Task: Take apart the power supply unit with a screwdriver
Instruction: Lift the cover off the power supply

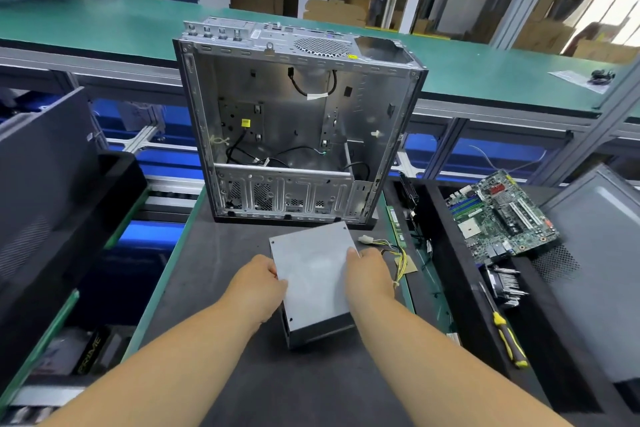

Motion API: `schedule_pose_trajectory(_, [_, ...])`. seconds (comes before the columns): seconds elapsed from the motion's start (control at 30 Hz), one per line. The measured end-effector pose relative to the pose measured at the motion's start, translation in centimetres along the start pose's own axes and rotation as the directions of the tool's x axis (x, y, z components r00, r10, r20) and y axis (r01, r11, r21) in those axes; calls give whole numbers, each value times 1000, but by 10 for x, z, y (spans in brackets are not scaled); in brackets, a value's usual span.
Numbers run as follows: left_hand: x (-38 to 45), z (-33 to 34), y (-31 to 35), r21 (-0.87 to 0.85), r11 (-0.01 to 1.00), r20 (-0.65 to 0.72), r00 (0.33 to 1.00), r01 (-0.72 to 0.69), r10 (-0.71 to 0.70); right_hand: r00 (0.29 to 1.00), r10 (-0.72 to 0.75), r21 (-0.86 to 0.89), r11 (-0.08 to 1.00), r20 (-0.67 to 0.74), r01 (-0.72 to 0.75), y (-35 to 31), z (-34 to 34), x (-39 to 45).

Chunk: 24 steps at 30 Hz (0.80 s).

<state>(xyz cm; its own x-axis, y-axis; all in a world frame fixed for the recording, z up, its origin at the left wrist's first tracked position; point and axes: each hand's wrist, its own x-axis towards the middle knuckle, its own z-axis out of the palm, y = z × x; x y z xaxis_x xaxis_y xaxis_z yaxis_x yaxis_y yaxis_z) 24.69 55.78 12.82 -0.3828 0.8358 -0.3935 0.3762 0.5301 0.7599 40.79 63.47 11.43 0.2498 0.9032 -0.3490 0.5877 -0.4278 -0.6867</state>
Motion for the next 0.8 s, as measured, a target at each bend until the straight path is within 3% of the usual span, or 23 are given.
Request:
schedule_pose_trajectory(0.1, [2, -8, 10, 12, 1000, 79, 996, 29, -30, 993, -61, -140, 987, 104, 76, -8, -5, 4])
schedule_pose_trajectory(0.2, [3, -11, 17, 40, 998, 116, 992, 42, -47, 988, -38, -88, 995, 152, 51, -19, -19, 3])
schedule_pose_trajectory(0.27, [2, -11, 19, -40, 998, 130, 990, 51, -46, 968, -58, -228, 967, 244, 116, -24, -28, 7])
schedule_pose_trajectory(0.3, [1, -13, 20, -70, 996, 133, 990, 53, -44, 958, -53, -215, 970, 281, 117, -25, -32, 6])
schedule_pose_trajectory(0.37, [0, -16, 20, -99, 994, 125, 992, 44, -32, 956, -8, -11, 1000, 293, 12, -27, -37, 5])
schedule_pose_trajectory(0.4, [0, -18, 19, -124, 992, 120, 993, 38, -23, 951, -58, -45, 996, 304, 75, -29, -41, 1])
schedule_pose_trajectory(0.57, [5, -33, 24, -296, 955, 168, 983, -23, 76, 931, -60, 34, 998, 361, 51, -48, -63, -6])
schedule_pose_trajectory(0.67, [5, -47, 28, -383, 924, 179, 979, -23, 98, 892, -159, 258, 965, 423, 49, -58, -75, -11])
schedule_pose_trajectory(0.7, [6, -53, 29, -405, 914, 172, 979, -28, 106, 877, -211, 327, 943, 431, 66, -63, -77, -16])
schedule_pose_trajectory(0.8, [5, -71, 30, -471, 881, 94, 991, -41, 97, 827, -399, 322, 904, 396, 281, -79, -78, -26])
